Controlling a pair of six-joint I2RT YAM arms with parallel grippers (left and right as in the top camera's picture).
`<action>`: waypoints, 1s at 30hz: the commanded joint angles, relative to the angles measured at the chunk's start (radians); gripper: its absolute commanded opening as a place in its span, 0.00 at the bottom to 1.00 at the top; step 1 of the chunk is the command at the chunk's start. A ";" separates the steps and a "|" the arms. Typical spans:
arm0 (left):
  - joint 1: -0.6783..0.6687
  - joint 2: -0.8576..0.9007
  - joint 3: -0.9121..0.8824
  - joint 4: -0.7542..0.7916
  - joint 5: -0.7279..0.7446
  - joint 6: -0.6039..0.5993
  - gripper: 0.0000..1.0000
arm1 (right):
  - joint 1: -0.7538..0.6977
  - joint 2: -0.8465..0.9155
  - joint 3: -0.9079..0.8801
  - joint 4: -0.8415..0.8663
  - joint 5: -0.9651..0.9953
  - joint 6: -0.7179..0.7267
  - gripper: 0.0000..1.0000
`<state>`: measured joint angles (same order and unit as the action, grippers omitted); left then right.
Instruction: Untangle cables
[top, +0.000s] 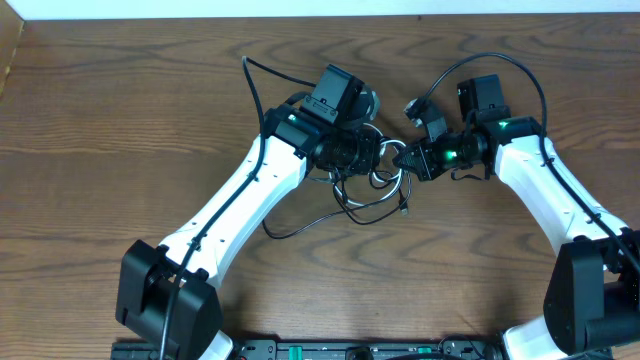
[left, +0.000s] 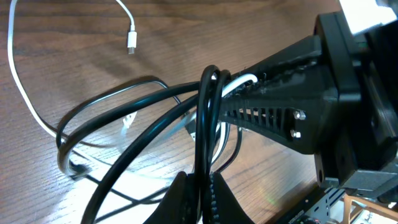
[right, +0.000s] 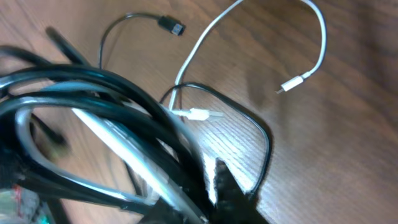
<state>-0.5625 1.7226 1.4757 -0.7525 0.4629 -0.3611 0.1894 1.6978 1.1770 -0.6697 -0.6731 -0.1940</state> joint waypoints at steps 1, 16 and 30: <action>0.033 0.000 0.007 -0.011 -0.003 0.005 0.07 | -0.026 -0.008 0.000 -0.017 -0.017 0.043 0.01; 0.163 0.000 0.007 -0.118 -0.251 -0.092 0.08 | -0.217 -0.299 0.000 -0.051 -0.441 0.067 0.01; 0.165 0.000 0.007 -0.122 -0.248 -0.077 0.08 | -0.247 -0.306 0.000 -0.320 0.647 0.592 0.01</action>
<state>-0.4068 1.7226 1.4757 -0.8665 0.2565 -0.4480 -0.0463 1.3968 1.1759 -0.9581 -0.4473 0.2466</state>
